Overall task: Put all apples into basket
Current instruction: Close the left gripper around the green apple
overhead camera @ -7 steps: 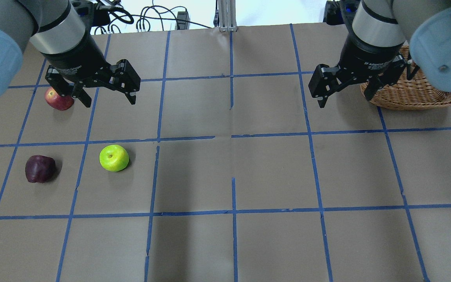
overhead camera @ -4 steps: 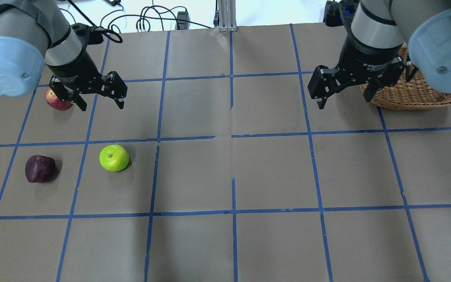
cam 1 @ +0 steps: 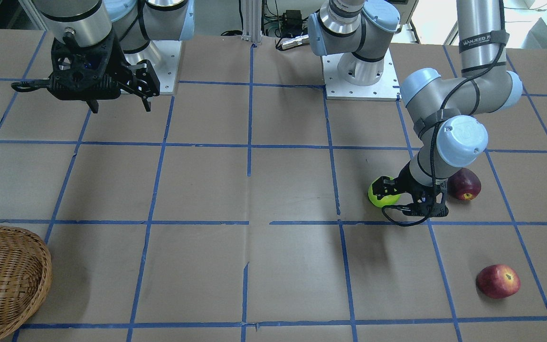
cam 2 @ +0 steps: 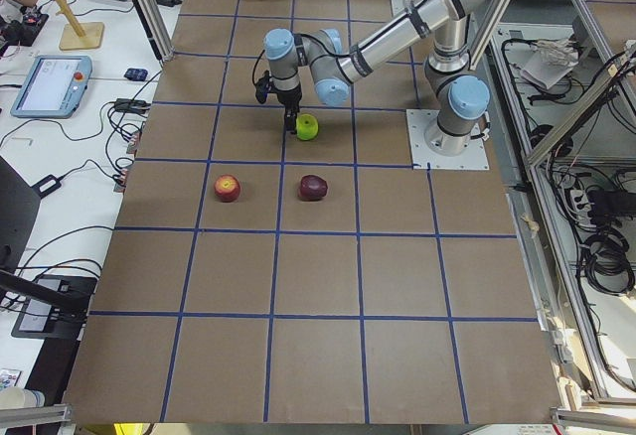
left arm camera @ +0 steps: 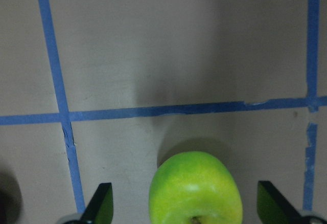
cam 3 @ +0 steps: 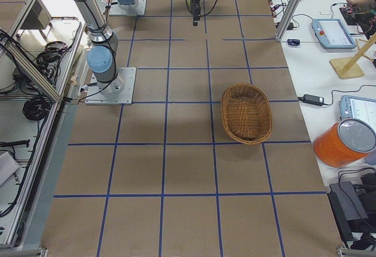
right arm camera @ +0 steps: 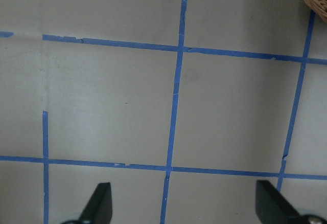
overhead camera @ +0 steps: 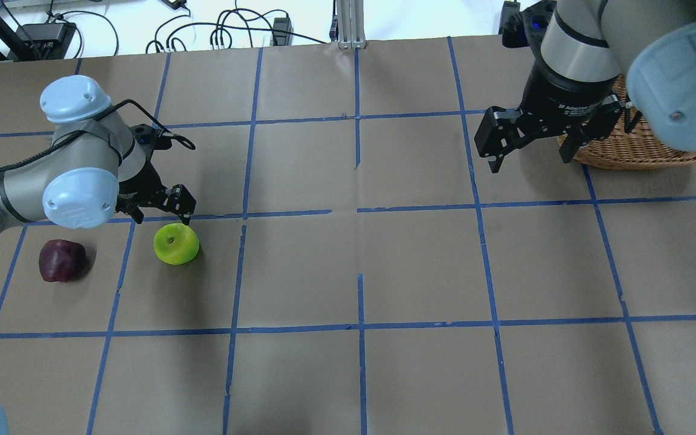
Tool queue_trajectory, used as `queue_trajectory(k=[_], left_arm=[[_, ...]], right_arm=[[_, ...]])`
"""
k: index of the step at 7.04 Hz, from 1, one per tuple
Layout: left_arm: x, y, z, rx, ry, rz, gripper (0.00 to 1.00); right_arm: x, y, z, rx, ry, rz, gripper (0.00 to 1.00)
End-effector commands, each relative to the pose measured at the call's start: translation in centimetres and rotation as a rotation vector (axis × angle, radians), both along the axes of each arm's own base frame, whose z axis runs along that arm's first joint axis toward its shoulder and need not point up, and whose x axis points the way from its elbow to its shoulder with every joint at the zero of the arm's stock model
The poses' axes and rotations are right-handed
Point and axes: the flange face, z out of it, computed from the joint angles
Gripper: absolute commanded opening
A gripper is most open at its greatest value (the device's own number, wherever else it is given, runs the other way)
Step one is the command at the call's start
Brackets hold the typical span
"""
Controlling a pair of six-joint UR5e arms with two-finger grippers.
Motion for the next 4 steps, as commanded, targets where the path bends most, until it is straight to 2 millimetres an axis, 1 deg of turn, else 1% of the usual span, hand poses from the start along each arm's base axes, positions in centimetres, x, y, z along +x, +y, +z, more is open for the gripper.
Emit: queue_trajectory(k=[1,2,3,4], left_arm=[[0.1,0.6,-3.3,0.054,0.013,0.060,1.00],[0.1,0.6,-3.4,0.055,0.013,0.060,1.00],[0.0,0.6,-2.9,0.047,0.014,0.062,1.00],[-0.5,0.7,-2.0,0.028,0.050,0.097,1.00]], right_arm=[[0.1,0.0,-0.2,0.002,-0.005,0.001,1.00],[0.1,0.0,-0.3,0.001,-0.004,0.001,1.00],[0.1,0.0,-0.3,0.001,-0.002,0.001,1.00],[0.1,0.0,-0.3,0.001,0.001,0.001,1.00]])
